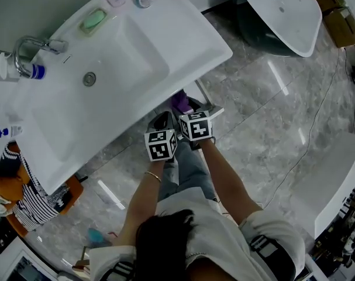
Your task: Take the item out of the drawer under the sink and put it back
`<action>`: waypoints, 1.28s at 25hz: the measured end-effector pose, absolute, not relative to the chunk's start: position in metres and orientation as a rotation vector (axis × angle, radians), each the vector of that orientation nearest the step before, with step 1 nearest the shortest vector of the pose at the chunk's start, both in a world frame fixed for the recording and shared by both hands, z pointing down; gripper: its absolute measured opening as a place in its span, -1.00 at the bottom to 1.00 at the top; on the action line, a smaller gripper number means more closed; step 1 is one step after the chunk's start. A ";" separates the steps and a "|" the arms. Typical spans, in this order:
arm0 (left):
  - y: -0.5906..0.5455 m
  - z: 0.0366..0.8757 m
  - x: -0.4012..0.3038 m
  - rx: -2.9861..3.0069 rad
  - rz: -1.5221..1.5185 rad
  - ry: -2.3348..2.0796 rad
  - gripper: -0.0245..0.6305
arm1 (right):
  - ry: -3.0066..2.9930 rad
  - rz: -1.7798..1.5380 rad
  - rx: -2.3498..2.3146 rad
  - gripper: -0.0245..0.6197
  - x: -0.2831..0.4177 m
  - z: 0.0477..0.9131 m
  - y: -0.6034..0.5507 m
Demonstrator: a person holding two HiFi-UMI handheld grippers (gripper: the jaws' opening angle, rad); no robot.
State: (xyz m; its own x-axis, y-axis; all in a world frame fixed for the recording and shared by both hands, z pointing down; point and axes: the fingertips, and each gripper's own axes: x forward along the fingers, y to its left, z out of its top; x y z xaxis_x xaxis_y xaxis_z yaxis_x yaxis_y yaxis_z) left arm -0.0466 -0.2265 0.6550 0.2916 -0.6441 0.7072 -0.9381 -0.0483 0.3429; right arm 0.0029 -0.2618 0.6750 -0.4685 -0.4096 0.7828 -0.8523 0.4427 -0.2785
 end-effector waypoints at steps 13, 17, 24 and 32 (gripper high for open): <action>-0.248 0.708 -0.055 1.673 0.506 -1.467 -0.91 | -2.016 0.944 0.980 0.01 -0.002 0.735 -0.287; -0.251 0.725 -0.058 1.633 0.509 -1.479 -0.91 | -1.996 0.944 0.960 0.01 -0.001 0.751 -0.288; -0.256 0.745 -0.061 1.606 0.528 -1.483 -0.91 | -1.984 0.948 0.907 0.02 -0.007 0.776 -0.291; -0.260 0.761 -0.064 1.572 0.534 -1.492 -0.91 | -1.925 0.929 0.897 0.03 -0.010 0.804 -0.302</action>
State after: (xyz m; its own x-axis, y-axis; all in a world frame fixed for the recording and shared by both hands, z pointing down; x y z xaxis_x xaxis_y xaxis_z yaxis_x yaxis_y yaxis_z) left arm -0.0643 -0.2600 0.7610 0.1865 -0.5711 0.7994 -0.9485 0.1073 0.2980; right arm -0.0098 -0.3021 0.8040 -0.4282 -0.2459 0.8696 -0.8339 0.4785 -0.2753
